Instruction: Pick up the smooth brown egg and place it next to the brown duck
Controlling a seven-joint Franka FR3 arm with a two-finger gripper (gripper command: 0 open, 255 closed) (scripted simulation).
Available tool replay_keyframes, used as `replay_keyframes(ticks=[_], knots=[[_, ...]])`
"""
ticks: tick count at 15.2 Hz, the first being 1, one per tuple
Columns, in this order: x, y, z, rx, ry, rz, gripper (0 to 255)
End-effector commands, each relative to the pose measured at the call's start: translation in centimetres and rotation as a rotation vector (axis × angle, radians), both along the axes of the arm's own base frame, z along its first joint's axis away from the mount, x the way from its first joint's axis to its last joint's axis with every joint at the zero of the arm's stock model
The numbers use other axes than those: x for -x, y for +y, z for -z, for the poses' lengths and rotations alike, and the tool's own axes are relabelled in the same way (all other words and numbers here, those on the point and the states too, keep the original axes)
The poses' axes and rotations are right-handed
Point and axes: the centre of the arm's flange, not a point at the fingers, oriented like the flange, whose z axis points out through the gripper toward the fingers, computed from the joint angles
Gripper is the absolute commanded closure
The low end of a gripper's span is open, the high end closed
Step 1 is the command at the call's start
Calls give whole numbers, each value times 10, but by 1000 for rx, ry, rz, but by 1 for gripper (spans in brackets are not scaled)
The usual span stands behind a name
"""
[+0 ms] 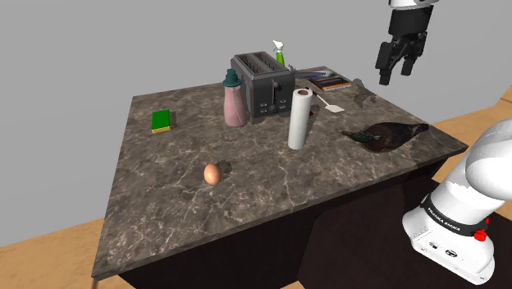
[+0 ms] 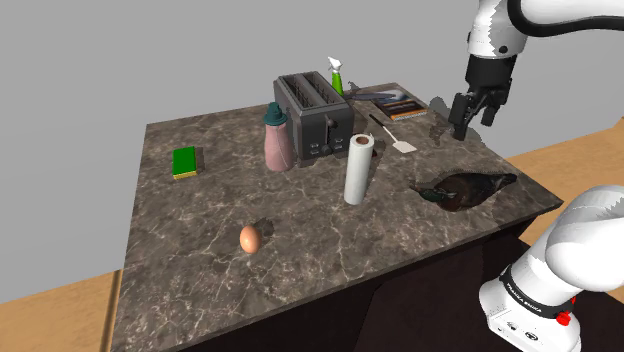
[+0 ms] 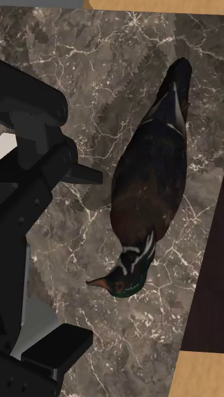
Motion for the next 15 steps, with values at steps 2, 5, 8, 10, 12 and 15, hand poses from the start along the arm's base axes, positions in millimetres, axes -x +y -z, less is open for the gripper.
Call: replay_keyframes(ticks=[2,5,8,10,12,15], knots=[[-4,12,4,1,-1,5,0],[-17,47,18,4,-5,19,0],[-30,81,31,8,-9,33,0],[-39,104,40,10,-11,43,0],[-49,127,49,12,-13,52,0],[-63,162,63,15,-17,67,0]])
